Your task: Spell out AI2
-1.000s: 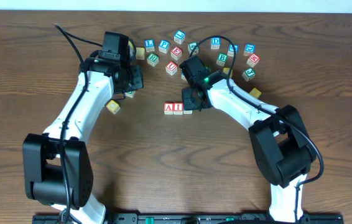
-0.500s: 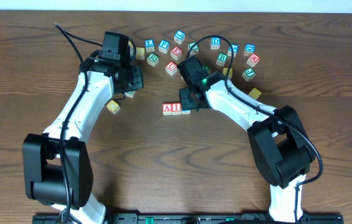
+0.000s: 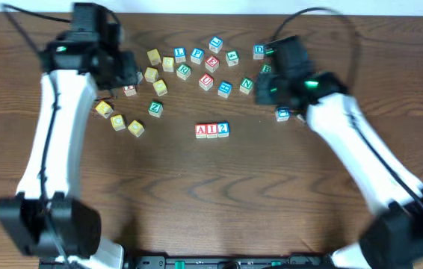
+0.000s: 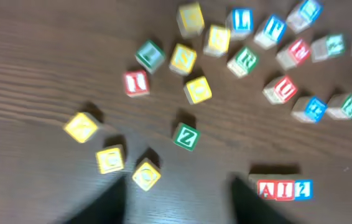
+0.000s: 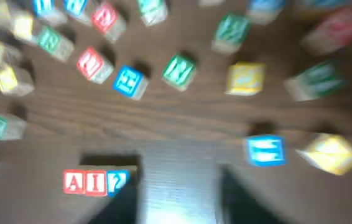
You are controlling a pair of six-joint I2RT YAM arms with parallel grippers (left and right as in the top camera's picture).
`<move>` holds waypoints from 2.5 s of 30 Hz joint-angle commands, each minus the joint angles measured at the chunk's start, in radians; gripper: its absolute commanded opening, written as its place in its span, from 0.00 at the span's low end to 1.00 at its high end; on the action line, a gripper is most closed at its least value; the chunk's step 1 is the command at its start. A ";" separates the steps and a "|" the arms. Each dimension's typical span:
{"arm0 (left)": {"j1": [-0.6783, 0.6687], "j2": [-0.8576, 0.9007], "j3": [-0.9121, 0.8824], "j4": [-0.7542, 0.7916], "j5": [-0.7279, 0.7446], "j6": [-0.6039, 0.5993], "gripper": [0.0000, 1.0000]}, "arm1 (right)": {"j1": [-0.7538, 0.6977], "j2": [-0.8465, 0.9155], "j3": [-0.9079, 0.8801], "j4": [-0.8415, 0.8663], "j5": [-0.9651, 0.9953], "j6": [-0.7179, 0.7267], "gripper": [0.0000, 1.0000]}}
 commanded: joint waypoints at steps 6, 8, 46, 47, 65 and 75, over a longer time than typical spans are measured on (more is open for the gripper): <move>0.025 -0.098 0.023 -0.114 -0.009 0.021 0.98 | -0.137 -0.296 0.016 -0.197 0.063 -0.047 0.99; 0.025 -0.098 0.022 -0.114 -0.009 0.021 0.99 | -0.165 -0.358 0.016 -0.227 0.069 -0.047 0.99; 0.025 -0.098 0.019 -0.114 -0.009 0.021 1.00 | -0.322 -0.798 -0.241 -0.093 0.132 -0.094 0.99; 0.025 -0.098 0.019 -0.114 -0.009 0.021 1.00 | -0.340 -0.838 -0.301 -0.048 0.115 -0.105 0.99; 0.025 -0.098 0.019 -0.114 -0.009 0.021 1.00 | -0.365 -1.463 -1.130 0.642 0.101 -0.137 0.99; 0.025 -0.098 0.019 -0.114 -0.009 0.021 1.00 | -0.364 -1.550 -1.360 0.890 0.093 -0.133 0.99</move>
